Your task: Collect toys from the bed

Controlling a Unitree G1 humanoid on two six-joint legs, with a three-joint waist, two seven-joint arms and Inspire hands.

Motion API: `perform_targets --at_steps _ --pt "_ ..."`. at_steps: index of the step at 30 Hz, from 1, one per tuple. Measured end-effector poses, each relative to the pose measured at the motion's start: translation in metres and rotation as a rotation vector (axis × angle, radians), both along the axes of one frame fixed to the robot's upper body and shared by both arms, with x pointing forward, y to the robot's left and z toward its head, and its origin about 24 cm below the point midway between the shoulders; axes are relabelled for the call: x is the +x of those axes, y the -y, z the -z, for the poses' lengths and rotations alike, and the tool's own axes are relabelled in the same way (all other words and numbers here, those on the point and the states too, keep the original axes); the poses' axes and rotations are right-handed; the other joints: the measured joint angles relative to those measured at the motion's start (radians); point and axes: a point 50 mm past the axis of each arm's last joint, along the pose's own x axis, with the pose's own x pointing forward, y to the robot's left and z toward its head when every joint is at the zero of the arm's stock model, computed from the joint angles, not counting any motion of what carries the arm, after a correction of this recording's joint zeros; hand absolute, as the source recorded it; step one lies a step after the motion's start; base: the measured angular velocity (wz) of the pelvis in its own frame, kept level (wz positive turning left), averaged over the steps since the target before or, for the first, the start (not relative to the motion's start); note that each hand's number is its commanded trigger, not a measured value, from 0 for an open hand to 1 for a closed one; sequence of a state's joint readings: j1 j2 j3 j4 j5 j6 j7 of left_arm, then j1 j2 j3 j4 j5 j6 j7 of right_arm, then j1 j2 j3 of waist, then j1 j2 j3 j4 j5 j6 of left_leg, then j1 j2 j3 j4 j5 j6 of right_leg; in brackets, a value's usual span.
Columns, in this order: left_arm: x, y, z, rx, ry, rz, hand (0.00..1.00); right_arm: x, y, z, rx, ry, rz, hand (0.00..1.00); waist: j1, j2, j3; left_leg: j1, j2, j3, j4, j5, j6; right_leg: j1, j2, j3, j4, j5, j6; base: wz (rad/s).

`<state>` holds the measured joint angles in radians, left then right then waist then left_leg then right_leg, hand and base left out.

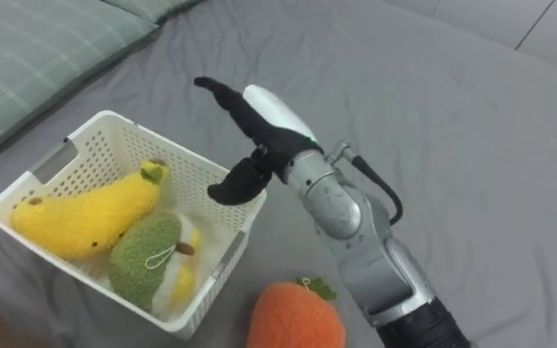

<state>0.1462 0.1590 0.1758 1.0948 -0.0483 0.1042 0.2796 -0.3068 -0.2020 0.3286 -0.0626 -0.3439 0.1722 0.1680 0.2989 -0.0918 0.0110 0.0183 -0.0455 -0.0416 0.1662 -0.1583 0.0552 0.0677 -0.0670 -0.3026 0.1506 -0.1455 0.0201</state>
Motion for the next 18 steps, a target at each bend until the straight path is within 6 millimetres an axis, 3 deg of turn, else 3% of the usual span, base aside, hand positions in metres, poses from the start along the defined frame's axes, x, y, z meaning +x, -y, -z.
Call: perform_targets --at_steps 6,10,18 --pt "-0.010 0.002 0.001 -0.002 0.002 -0.044 0.00 -0.004 0.038 -0.014 0.079 0.108 0.156 0.00 -0.048 0.029 -0.0117 0.021 0.004 0.030 -0.014 0.000 0.001 0.007 0.002 0.031 0.003 0.002 0.001 -0.15" --pt "-0.018 0.005 0.002 -0.007 -0.009 -0.053 0.00 -0.016 0.053 0.007 0.063 0.039 0.212 0.00 -0.102 0.029 -0.0130 0.036 0.013 0.058 -0.023 -0.002 0.001 0.009 0.002 0.054 0.003 0.003 -0.001 -0.17" --pt "-0.016 0.009 0.003 -0.031 0.013 -0.098 0.00 -0.033 0.085 0.043 0.102 -0.138 0.319 0.00 -0.176 0.031 -0.0094 0.045 0.018 0.093 -0.032 -0.005 0.002 -0.004 0.011 0.085 0.014 0.004 -0.002 -0.14"
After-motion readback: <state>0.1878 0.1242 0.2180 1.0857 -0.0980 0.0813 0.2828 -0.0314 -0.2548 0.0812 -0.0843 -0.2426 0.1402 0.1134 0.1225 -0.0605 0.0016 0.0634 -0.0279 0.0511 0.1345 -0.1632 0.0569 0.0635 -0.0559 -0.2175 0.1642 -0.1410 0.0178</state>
